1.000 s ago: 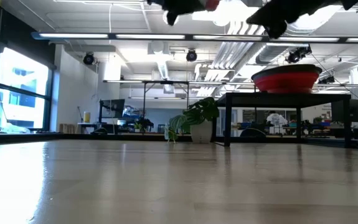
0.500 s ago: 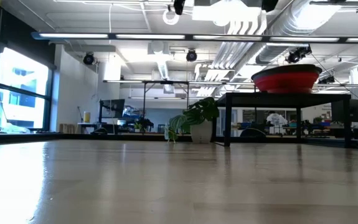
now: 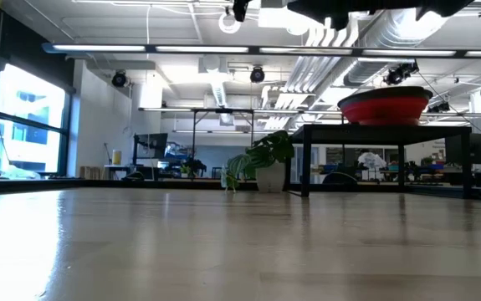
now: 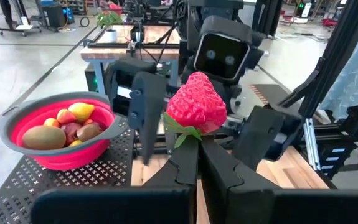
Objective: Pick & Place Fruit
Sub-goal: Put the red strawberry into the red strainer bowl
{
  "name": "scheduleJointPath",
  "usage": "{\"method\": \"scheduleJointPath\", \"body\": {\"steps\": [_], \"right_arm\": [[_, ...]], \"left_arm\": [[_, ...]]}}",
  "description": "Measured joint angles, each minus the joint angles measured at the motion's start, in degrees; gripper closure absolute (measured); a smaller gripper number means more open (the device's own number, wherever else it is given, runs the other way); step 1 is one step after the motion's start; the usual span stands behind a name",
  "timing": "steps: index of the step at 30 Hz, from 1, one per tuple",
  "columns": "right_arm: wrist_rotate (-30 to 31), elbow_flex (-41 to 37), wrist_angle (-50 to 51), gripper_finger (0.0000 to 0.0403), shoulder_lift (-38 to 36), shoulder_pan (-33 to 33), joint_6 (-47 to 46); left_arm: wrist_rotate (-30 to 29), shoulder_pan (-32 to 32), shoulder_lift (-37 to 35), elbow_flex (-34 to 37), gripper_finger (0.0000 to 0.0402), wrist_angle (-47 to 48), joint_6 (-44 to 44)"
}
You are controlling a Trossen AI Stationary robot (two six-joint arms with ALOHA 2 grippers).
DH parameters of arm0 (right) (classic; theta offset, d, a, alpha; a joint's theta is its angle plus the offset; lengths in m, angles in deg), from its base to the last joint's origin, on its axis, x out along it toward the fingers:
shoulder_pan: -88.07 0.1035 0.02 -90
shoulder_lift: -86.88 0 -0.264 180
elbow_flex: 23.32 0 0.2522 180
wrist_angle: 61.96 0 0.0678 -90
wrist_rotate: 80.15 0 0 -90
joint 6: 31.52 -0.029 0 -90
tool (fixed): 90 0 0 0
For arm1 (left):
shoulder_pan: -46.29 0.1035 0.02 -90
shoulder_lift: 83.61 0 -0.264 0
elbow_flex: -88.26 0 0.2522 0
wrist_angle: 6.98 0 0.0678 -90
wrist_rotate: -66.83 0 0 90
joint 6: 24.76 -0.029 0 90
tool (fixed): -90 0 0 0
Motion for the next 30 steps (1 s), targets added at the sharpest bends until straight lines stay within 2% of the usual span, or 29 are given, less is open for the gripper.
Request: {"method": "scheduleJointPath", "body": {"steps": [9, 14, 21, 30], "right_arm": [[-0.16, 0.0, -7.71, 0.0078, 0.28, 0.03, 2.51], [-4.33, 0.0, -8.2, 0.01, 0.02, 0.02, 2.69], [-4.37, 0.0, -7.88, 0.014, 0.04, -0.49, 2.62], [-4.61, 0.0, -7.35, 0.015, 0.4, -0.46, 2.41]], "left_arm": [[-0.09, 0.0, 0.0, 0.0, 0.0401, 2.36, -1.16], [-0.14, 0.0, 0.0, 0.0, 0.0401, 2.32, -1.24], [-0.2, 0.0, 0.0, 0.0, 0.0401, 2.08, -1.29], [1.25, 0.0, 0.0, 0.0, 0.0401, 2.05, -1.26]]}}
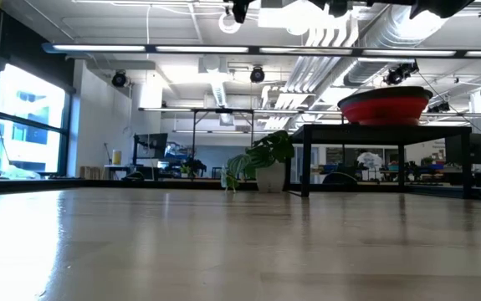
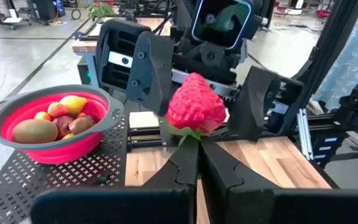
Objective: Pick & Place Fruit
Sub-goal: Put the red strawberry into the red strainer bowl
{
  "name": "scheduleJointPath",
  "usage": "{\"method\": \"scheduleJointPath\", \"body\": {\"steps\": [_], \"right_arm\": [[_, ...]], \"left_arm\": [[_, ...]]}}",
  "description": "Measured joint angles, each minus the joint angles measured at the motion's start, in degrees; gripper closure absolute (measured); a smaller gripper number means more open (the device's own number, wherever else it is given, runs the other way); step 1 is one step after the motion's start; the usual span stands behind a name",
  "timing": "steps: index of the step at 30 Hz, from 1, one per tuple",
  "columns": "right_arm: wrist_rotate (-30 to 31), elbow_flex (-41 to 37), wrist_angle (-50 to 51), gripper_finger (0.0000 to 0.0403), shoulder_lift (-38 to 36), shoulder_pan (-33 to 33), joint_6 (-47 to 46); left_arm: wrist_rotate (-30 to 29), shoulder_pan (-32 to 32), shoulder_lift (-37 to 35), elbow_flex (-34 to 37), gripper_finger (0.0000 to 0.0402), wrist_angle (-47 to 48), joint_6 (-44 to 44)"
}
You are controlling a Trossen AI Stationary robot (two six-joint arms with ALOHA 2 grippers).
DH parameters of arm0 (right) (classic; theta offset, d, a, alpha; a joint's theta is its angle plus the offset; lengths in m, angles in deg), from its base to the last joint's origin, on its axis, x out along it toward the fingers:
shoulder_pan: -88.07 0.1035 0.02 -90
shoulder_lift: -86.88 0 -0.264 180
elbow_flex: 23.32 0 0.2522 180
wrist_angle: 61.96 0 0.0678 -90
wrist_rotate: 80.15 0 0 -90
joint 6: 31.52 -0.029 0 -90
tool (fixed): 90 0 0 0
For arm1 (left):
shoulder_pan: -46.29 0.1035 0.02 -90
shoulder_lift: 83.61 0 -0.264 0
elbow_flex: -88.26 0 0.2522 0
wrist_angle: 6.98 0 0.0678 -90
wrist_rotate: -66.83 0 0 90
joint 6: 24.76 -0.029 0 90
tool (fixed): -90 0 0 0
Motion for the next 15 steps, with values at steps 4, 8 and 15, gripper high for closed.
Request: {"method": "scheduleJointPath", "body": {"steps": [4, 8, 15], "right_arm": [[0.11, 0.0, 0.29, 0.015, 0.08, 0.0, 0.0], [0.06, 0.0, 0.21, 0.015, 0.08, 0.0, 0.0], [-0.01, 0.0, 0.22, 0.015, 0.08, 0.0, 0.0]], "left_arm": [[-0.06, -0.48, 0.44, 0.0, 0.0401, -0.49, 0.01], [-0.18, -1.28, 1.39, 0.07, 0.0401, -1.26, 0.16], [-1.01, -1.88, 1.88, 0.02, 0.0401, -2.23, -0.1]]}}
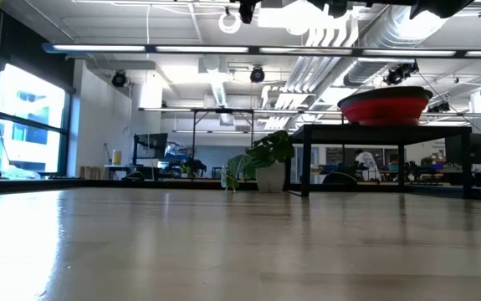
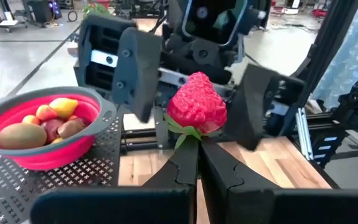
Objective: Pick & Place Fruit
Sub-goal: Put the red strawberry into the red strainer bowl
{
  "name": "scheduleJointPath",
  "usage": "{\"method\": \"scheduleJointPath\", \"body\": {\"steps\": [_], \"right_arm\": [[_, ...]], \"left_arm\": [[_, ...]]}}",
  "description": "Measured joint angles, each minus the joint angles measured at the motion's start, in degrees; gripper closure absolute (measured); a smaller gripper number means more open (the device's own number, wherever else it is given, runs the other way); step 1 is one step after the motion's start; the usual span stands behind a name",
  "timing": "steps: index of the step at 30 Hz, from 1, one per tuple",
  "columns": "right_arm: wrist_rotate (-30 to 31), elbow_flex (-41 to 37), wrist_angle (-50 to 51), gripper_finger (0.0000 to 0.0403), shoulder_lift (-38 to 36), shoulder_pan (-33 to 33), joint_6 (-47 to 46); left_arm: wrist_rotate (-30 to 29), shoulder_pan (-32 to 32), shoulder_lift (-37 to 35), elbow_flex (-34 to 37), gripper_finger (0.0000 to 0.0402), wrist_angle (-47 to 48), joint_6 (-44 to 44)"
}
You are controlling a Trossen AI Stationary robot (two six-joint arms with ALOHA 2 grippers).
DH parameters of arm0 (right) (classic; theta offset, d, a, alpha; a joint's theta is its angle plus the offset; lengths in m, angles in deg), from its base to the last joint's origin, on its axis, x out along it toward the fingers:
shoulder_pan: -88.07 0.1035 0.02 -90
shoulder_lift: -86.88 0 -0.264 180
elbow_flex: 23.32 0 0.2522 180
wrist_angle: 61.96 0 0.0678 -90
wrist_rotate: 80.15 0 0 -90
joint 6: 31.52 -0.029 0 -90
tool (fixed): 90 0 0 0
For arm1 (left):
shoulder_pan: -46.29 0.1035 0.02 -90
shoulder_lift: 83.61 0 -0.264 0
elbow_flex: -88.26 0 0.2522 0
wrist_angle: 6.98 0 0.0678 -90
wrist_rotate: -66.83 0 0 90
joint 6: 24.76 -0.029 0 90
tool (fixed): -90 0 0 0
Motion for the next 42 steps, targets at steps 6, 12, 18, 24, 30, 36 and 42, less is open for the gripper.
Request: {"method": "scheduleJointPath", "body": {"steps": [6, 12, 18, 24, 30, 36, 42], "right_arm": [[-0.17, 0.0, -0.02, 0.0158, 0.0, 0.0, 0.0], [-0.2, 0.0, -0.04, 0.0201, 0.0, 0.0, 0.0], [-0.22, 0.0, -0.04, 0.0251, 0.0, 0.0, 0.15], [-0.19, 0.0, -0.11, 0.0265, 0.0, 0.0, 0.2], [-0.08, 0.0, -0.09, 0.0249, 0.0, 0.0, 0.2], [-0.07, 0.0, -0.09, 0.0276, 0.0, 0.0, 0.22], [-0.04, 0.0, -0.09, 0.0258, 0.0, 0.0, 0.22]], "left_arm": [[0.02, 0.02, 0.0, 0.0, 0.0401, 0.05, 0.22], [0.01, 0.01, 0.0, 0.0, 0.0401, 0.1, 0.24], [0.02, 0.02, 0.0, 0.0, 0.0401, 0.13, 0.27], [0.07, 0.02, 0.0, 0.0, 0.0401, 0.13, 0.27], [0.07, 0.01, 0.0, 0.0, 0.0401, 0.13, 0.27], [0.07, 0.02, 0.0, 0.0, 0.0401, 0.13, 0.29], [0.07, 0.02, 0.0, 0.0, 0.0397, 0.13, 0.29]]}}
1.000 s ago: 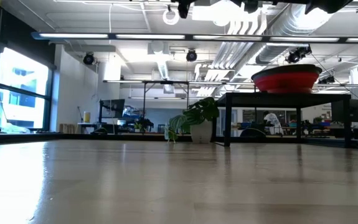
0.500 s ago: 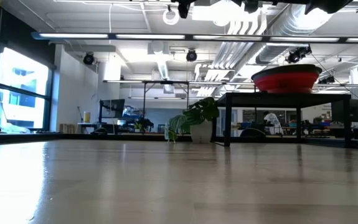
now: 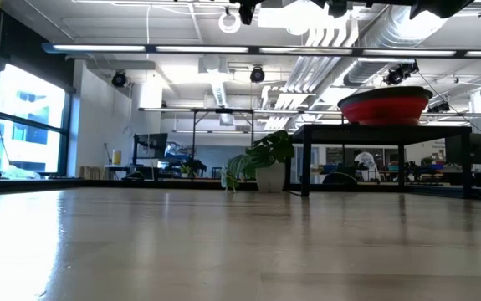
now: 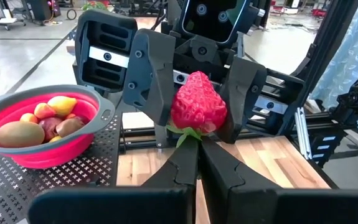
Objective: Pick & Place Fruit
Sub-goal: Put the red strawberry into the red strainer bowl
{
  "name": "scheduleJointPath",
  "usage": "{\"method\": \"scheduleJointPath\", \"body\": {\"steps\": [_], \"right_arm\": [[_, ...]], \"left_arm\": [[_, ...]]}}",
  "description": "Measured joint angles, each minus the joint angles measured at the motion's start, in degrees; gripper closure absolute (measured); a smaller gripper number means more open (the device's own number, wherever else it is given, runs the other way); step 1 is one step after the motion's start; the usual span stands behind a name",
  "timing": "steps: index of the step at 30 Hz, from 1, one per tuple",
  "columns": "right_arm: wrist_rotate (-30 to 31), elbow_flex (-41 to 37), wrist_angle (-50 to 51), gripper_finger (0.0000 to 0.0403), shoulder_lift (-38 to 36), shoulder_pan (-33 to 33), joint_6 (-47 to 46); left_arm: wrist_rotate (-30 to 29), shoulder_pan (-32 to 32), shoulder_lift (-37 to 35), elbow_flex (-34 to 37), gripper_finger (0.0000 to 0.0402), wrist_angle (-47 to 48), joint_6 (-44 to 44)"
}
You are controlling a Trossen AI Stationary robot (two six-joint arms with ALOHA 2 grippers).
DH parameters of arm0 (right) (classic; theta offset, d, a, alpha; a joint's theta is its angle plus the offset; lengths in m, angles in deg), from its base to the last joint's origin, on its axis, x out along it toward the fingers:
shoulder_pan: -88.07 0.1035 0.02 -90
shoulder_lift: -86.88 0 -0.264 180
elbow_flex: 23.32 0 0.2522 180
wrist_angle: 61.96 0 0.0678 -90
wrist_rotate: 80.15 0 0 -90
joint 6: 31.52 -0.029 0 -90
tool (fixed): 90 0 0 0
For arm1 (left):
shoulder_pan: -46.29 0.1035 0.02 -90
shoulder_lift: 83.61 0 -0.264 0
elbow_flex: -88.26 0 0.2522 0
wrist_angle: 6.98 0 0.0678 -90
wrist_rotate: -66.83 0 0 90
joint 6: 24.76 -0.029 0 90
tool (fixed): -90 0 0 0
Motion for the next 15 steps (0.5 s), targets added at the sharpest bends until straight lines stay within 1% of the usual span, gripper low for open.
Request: {"method": "scheduleJointPath", "body": {"steps": [3, 8, 15], "right_arm": [[0.12, 0.0, 0.0, 0.0258, 0.0, 0.0, -0.02], [0.28, 0.0, 0.0, 0.0275, 0.0, 0.0, 0.0], [0.45, 0.0, 0.02, 0.0262, 0.0, 0.0, 0.0]], "left_arm": [[0.0, 0.0, 0.0, 0.0, 0.0396, 0.01, 0.0], [-0.01, 0.0, -0.02, 0.0, 0.0396, 0.01, 0.0], [-0.02, 0.0, -0.02, 0.0, 0.0395, 0.01, 0.0]]}}
